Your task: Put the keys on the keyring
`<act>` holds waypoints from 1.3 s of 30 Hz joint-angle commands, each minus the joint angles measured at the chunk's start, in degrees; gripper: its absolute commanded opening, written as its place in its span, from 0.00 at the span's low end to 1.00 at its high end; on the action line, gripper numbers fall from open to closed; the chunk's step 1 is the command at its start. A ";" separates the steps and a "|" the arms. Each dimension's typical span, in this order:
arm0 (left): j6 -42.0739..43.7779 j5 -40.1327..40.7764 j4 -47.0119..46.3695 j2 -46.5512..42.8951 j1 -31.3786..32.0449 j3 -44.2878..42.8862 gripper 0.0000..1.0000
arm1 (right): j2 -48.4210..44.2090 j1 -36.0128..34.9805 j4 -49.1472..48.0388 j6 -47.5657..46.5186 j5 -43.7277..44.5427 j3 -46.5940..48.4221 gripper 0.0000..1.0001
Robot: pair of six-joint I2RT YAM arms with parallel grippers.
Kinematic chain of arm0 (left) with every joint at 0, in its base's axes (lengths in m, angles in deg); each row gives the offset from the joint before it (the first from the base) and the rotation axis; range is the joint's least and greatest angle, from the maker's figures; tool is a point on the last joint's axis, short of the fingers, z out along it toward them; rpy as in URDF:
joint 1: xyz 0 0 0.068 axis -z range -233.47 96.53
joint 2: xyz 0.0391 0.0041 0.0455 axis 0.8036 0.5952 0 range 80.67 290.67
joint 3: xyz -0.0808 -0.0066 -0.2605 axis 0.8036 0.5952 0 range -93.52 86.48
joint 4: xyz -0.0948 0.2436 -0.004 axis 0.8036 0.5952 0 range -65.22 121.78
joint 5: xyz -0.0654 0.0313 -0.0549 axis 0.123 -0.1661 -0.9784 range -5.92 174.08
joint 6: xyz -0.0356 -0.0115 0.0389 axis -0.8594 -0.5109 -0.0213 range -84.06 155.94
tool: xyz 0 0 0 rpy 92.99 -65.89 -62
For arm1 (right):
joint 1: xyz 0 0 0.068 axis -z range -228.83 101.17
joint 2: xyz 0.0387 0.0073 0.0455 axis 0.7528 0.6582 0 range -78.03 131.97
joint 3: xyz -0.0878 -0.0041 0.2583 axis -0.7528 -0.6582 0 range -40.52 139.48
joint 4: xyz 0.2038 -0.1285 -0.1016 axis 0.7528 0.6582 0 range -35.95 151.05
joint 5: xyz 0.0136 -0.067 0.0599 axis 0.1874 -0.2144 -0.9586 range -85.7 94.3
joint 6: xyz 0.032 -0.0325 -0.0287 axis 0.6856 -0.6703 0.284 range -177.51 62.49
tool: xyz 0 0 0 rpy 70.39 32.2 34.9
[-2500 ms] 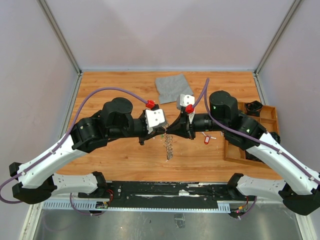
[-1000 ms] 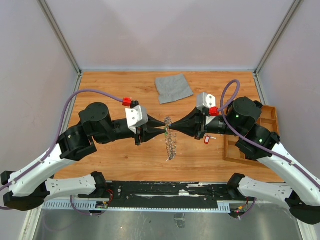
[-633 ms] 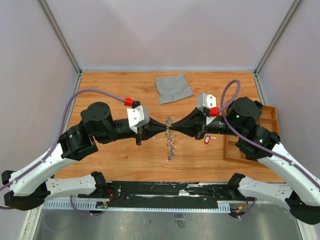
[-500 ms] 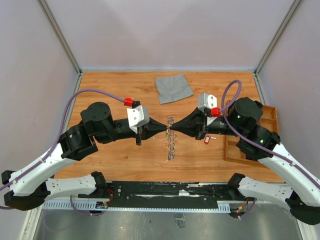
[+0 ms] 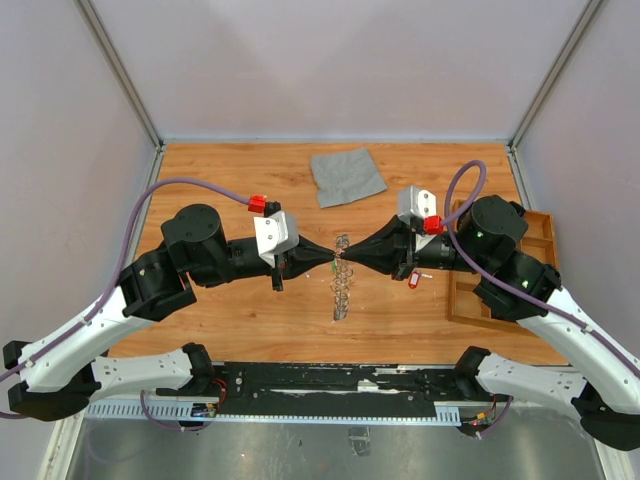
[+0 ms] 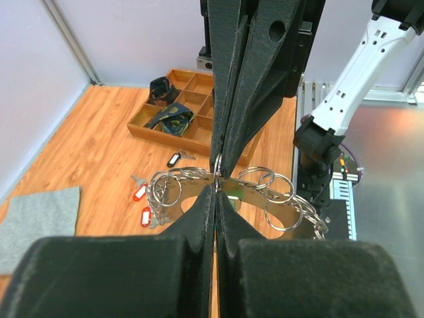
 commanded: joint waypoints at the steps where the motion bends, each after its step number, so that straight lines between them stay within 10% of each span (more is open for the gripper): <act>1: 0.11 0.04 -0.92 0.09 -0.06 0.53 0.01 | -2.29 -0.75 -5.49 0.35 -0.39 -0.39 0.00; 28: -4.49 1.14 -6.75 1.11 -0.05 2.29 0.01 | -5.55 -0.74 -24.08 6.41 7.83 -8.87 0.01; 39: -6.24 1.14 -10.90 -1.34 -0.11 2.71 0.26 | -7.15 -0.72 -22.56 4.70 3.71 -8.52 0.00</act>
